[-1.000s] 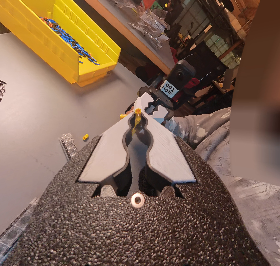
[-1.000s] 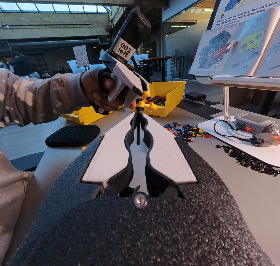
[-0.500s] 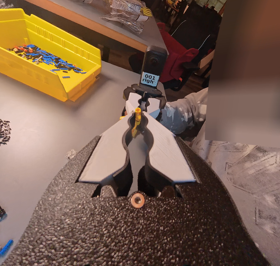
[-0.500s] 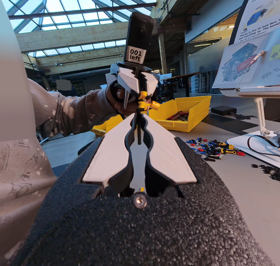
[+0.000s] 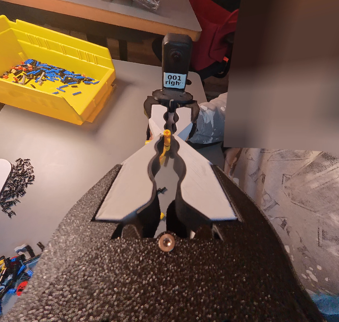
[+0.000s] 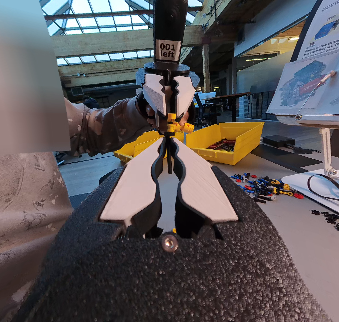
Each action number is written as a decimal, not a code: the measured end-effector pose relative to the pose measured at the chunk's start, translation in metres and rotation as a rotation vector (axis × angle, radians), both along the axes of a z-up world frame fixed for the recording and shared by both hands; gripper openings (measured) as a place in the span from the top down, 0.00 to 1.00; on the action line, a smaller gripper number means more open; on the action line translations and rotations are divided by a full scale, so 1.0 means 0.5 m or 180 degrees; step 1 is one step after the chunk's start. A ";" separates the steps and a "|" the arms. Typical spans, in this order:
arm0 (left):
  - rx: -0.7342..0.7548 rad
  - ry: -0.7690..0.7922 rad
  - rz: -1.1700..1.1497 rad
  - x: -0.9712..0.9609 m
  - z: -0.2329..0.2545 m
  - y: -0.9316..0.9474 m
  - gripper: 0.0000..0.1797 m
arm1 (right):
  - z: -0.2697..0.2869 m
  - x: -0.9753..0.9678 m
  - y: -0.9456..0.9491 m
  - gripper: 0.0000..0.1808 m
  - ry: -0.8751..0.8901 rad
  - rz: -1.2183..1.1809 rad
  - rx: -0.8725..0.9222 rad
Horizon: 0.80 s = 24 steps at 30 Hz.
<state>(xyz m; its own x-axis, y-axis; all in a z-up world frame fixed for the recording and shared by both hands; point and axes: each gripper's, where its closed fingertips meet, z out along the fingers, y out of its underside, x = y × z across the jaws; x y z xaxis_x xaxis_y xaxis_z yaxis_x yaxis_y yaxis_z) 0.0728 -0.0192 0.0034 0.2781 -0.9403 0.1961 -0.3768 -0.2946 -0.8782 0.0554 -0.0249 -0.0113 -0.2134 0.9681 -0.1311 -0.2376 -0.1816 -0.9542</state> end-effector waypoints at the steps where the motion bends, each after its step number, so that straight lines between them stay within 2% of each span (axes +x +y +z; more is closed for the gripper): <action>1: 0.0015 0.0045 -0.0014 0.000 -0.003 -0.001 0.98 | -0.002 -0.001 -0.001 1.00 -0.0021 0.0004 0.0020; 8: 0.0117 0.0307 -0.0071 -0.011 -0.016 -0.007 0.97 | -0.013 -0.007 -0.007 1.00 -0.0123 0.0017 0.0113; 24: 0.0308 0.0445 -0.0093 -0.007 -0.031 -0.007 0.97 | -0.025 -0.011 -0.003 1.00 -0.0227 -0.0022 0.0213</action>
<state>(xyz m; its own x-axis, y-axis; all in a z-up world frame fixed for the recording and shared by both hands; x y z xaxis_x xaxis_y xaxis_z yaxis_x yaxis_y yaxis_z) 0.0694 -0.0229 -0.0120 0.2687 -0.9610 0.0655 -0.5044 -0.1983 -0.8404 0.0499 -0.0266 -0.0240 -0.1992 0.9766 -0.0808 -0.1696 -0.1156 -0.9787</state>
